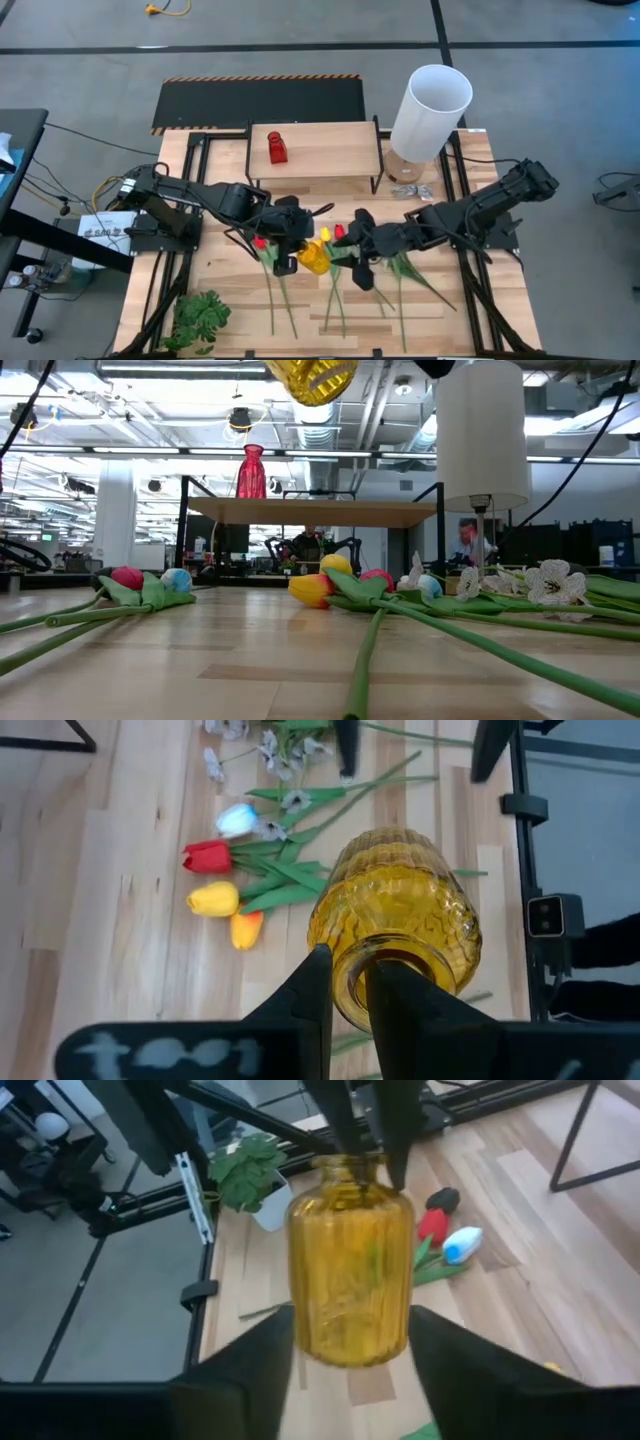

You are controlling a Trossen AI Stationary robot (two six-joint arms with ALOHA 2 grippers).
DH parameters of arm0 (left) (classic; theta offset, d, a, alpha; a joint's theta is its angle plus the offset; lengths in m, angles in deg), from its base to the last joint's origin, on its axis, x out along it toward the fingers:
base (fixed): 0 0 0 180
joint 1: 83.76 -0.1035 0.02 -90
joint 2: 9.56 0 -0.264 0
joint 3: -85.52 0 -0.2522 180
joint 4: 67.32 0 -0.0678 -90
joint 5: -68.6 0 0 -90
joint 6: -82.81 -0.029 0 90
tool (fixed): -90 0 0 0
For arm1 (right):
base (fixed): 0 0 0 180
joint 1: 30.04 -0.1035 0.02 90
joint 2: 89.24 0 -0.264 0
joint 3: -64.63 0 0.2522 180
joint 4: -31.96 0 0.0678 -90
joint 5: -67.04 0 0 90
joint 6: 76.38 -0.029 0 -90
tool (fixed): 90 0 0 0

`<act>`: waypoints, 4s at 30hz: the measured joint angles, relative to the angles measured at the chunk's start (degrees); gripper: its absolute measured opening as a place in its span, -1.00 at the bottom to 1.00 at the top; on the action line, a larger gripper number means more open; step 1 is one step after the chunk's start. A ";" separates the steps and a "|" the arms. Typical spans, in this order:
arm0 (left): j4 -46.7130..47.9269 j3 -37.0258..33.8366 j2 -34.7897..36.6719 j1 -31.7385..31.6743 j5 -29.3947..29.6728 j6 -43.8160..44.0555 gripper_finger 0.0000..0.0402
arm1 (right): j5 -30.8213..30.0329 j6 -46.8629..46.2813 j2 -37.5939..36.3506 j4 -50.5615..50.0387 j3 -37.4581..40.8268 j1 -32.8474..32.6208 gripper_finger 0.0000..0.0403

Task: Pick and place flowers into a vace then onto a shelf
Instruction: Put the yellow flower vase on the shelf

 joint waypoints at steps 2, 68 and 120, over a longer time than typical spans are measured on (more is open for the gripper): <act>0.20 0.00 0.00 0.00 0.42 0.00 -0.87 | 0.20 -0.18 0.90 0.35 -0.13 0.57 0.21; -4.77 0.09 0.64 -0.78 -2.58 -2.97 -0.34 | 11.03 -1.43 9.44 12.29 0.03 5.03 0.37; 16.11 16.13 4.79 -2.09 1.62 -4.93 -0.22 | -60.67 -54.38 17.10 -22.77 0.03 -18.69 0.37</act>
